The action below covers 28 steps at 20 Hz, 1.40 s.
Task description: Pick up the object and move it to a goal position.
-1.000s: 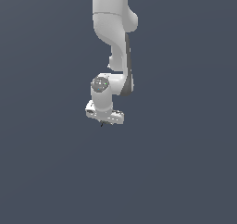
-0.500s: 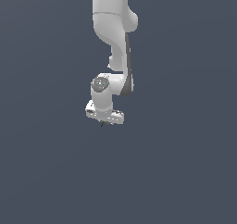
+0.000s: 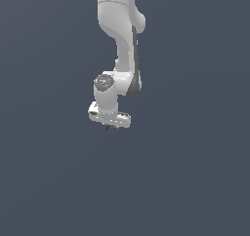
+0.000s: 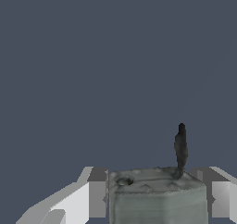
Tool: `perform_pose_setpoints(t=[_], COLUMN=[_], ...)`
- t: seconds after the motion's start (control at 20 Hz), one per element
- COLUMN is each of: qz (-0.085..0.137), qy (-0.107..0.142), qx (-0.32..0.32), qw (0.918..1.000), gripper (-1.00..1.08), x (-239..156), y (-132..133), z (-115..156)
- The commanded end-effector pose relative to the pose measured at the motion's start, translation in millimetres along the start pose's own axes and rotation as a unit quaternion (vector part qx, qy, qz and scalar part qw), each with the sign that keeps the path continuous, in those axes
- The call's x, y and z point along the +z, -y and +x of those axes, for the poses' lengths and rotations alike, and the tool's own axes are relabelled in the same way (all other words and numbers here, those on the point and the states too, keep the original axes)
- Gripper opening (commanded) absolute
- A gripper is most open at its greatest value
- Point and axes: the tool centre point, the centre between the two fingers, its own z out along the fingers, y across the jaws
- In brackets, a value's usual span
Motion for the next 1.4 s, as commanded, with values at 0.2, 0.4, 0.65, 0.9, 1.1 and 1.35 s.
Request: perform_pose_setpoints(t=[0.2,0.4,0.65,0.9,1.1,1.35], qz=[0.0,0.0,0.0,0.0,0.0,0.0], qy=[-0.001,-0.001,-0.001,-0.001,-0.001,-0.001], qx=[0.0,0.0,0.0,0.001,0.001,0.001], qw=[1.0,1.0,1.0,1.0,1.0,1.0], gripper=[-1.0,-1.0,-1.0,-1.0,-1.0,-1.0], x=[-50,-92,-149,-204,-246,-290], y=[-3,-6,-9,-13,-15,-18], z=[3,5,8,12,16,20])
